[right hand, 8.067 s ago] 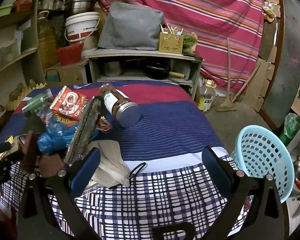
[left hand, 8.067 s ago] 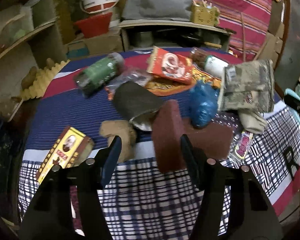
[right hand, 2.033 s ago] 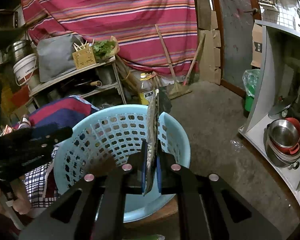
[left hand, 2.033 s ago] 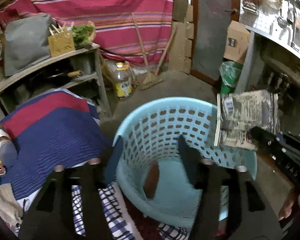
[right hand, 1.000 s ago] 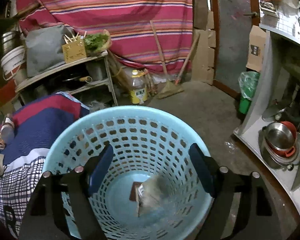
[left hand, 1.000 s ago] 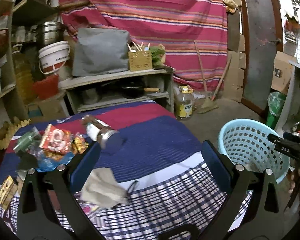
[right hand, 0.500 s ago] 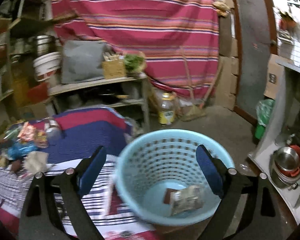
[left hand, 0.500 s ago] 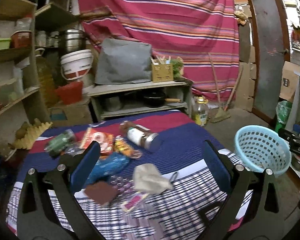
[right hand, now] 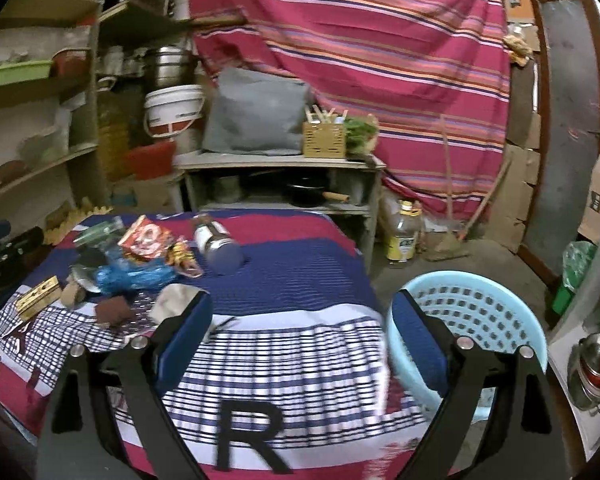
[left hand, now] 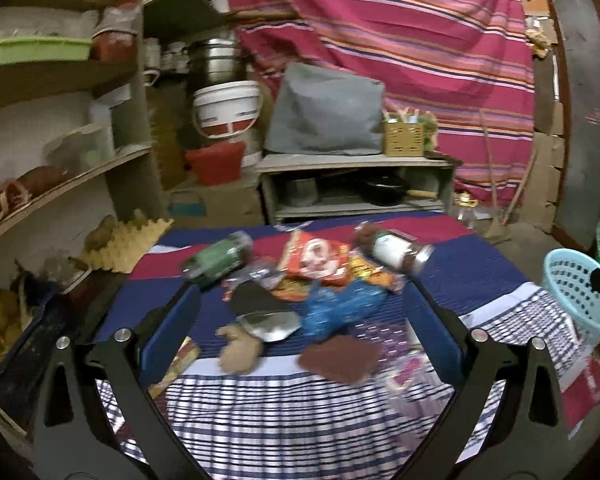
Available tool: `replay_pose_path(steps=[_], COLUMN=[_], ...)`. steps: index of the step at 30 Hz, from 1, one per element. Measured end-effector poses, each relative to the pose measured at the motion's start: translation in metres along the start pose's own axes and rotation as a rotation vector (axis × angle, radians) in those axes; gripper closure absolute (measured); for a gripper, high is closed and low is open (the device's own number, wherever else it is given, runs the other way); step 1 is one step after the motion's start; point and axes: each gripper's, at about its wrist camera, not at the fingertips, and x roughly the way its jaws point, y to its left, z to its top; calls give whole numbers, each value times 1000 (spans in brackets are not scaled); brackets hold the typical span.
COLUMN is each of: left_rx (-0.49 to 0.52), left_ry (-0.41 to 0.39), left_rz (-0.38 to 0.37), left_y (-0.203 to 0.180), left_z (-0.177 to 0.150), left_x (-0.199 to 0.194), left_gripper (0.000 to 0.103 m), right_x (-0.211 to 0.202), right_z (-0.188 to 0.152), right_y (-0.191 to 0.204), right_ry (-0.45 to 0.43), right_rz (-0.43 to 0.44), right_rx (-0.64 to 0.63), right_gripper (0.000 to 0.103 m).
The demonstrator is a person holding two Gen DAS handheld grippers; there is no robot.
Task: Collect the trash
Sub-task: 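Move both tools back over the table toward the remaining trash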
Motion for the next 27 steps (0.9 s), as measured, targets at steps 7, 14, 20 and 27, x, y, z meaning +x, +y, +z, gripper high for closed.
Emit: replay_pose_path(steps=[7, 14, 20, 27], left_rx=[-80, -76, -95, -101], left_ry=[55, 88, 103, 132], left_rz=[-12, 15, 16, 8], left_y=[36, 50, 62, 69], left_z=[-8, -20, -22, -27], left_x=[24, 42, 52, 60], left_gripper=[6, 6, 5, 5], right_x=[7, 21, 34, 58], right_z=[7, 11, 18, 23], right_y=[42, 78, 102, 116], right_ry=[12, 28, 28, 21], right_rz=[18, 53, 83, 86], right_rx=[-53, -43, -36, -42], right_gripper=[13, 13, 13, 13])
